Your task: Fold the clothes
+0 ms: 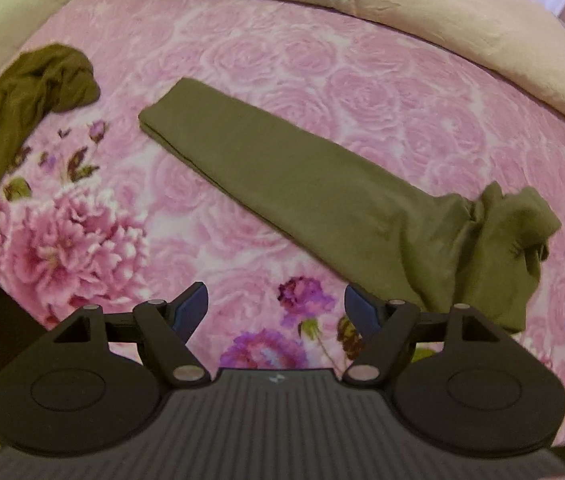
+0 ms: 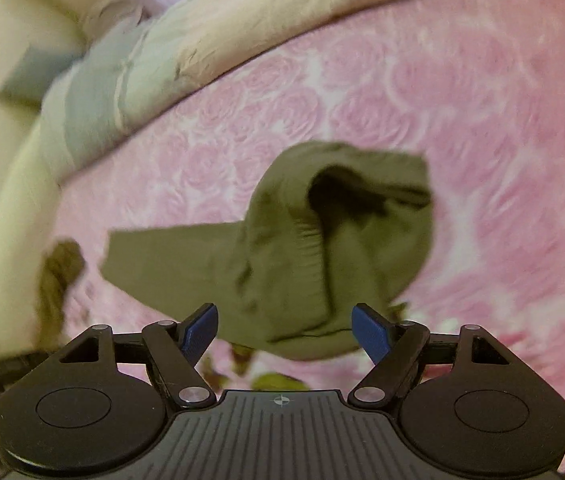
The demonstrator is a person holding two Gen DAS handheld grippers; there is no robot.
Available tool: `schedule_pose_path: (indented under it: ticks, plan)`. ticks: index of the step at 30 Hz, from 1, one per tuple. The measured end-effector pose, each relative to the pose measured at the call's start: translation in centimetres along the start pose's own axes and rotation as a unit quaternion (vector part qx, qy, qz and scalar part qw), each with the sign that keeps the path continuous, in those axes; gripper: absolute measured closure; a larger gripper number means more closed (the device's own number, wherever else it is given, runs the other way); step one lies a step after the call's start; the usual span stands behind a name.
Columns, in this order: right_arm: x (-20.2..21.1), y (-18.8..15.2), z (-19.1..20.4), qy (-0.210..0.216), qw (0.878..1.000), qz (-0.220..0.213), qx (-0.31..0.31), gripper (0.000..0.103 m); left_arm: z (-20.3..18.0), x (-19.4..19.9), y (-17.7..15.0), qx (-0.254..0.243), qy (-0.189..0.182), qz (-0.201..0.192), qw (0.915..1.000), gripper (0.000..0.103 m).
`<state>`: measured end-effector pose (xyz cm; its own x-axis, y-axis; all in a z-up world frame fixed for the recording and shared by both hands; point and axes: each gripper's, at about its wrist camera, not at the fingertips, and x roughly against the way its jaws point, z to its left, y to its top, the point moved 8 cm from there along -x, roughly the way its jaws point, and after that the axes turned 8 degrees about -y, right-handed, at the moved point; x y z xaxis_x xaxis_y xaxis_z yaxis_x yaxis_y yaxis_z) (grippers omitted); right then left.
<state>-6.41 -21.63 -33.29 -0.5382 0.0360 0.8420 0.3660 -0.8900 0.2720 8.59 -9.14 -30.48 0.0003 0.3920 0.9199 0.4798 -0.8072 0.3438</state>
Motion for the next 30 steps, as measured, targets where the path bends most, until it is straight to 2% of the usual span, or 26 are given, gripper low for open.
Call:
schedule_pose_path:
  ticks: [2,4,8,13,14,16,18,19,22,25,26,27,30]
  plan:
    - [-2.2,0.2,-1.0,0.017,0.999,0.006,-0.039,0.042,0.7,-1.9,0.1,0.017,-0.016,0.005,0.9997,0.036]
    - [-4.4,0.1,-2.1,0.007,0.998,0.007,-0.07,0.042,1.5,-3.9,0.0,0.039,-0.03,0.012,0.9987,0.036]
    - [-7.0,0.1,-3.5,0.002,0.995,-0.002,-0.096,0.042,3.3,-7.6,0.0,0.094,-0.058,0.026,0.9936,0.037]
    - [-8.9,-0.7,-3.6,0.0,0.994,-0.004,-0.107,0.042,5.3,-11.0,0.7,0.136,-0.08,0.034,0.9869,0.039]
    - [-9.2,-0.8,-3.6,0.0,0.994,-0.004,-0.11,0.043,5.7,-11.6,0.9,0.144,-0.082,0.036,0.9855,0.044]
    - [-9.6,-1.2,-3.5,0.0,0.993,-0.008,-0.117,0.063,6.4,-12.8,1.6,0.166,-0.09,0.038,0.9812,0.051]
    - [-9.8,-1.4,-3.5,0.004,0.992,-0.009,-0.127,0.064,7.2,-13.7,2.3,0.189,-0.1,0.036,0.9762,0.059]
    - [-9.7,-1.5,-3.6,0.005,0.991,-0.012,-0.134,0.072,7.5,-14.2,2.7,0.201,-0.106,0.035,0.9733,0.06]
    - [-9.7,-1.5,-3.3,0.018,0.991,-0.011,-0.133,0.085,8.2,-15.5,3.9,0.225,-0.12,0.032,0.9665,0.063]
    - [-9.1,-1.2,-2.5,0.028,0.991,-0.012,-0.129,0.087,8.6,-16.5,4.8,0.232,-0.125,0.037,0.9639,0.07]
    - [-8.6,-1.0,-2.2,0.032,0.991,-0.013,-0.129,0.087,8.7,-16.6,5.1,0.227,-0.125,0.038,0.965,0.083]
    - [-8.2,-0.8,-1.9,0.035,0.991,-0.013,-0.129,0.088,8.7,-16.7,5.4,0.223,-0.124,0.04,0.9661,0.103]
    - [-6.9,-0.1,-1.0,0.046,0.99,-0.014,-0.13,0.088,8.7,-16.2,6.3,0.22,-0.148,0.05,0.9629,0.103]
